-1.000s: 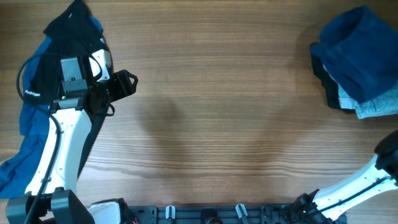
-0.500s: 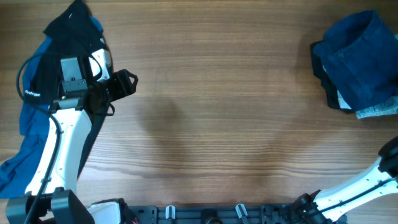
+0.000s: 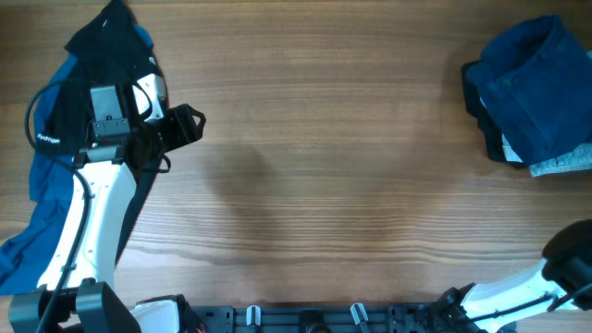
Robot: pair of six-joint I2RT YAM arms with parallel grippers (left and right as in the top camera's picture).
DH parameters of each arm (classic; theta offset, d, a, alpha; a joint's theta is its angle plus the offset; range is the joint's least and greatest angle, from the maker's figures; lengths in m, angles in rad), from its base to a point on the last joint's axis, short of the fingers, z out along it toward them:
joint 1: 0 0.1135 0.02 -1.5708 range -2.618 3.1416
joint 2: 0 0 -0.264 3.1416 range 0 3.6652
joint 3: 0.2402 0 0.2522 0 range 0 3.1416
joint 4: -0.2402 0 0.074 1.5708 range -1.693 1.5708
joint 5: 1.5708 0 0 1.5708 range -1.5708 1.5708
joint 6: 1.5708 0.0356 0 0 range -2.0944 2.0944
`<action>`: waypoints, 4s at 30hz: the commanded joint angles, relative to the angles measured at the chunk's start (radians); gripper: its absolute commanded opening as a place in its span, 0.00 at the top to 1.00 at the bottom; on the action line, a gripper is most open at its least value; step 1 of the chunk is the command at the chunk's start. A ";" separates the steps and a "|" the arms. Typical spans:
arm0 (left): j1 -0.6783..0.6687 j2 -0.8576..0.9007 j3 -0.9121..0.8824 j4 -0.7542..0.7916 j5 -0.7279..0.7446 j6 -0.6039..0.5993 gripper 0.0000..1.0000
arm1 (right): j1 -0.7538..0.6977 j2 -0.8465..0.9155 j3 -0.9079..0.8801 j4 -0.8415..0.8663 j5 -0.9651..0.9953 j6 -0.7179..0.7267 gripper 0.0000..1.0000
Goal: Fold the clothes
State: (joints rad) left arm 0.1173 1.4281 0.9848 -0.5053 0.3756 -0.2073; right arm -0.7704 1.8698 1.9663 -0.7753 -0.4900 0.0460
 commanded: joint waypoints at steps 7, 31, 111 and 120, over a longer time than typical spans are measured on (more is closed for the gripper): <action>-0.004 0.008 0.001 0.000 0.016 -0.010 0.28 | 0.333 0.180 -0.039 0.183 0.318 -0.406 0.08; -0.004 0.008 0.001 0.019 -0.011 -0.009 0.28 | 0.232 0.289 -0.256 0.338 0.279 -0.162 0.09; -0.004 -0.438 0.005 -0.061 0.017 0.047 0.18 | 0.278 -0.716 -0.807 0.705 -0.775 0.031 0.00; -0.004 -0.465 0.005 -0.268 -0.063 0.047 0.16 | 0.737 -0.713 -0.799 0.439 0.042 -0.079 0.00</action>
State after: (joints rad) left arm 0.1173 0.9649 0.9859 -0.7486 0.3504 -0.1764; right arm -0.1703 1.1610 1.1542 -0.2913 -0.8703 0.0010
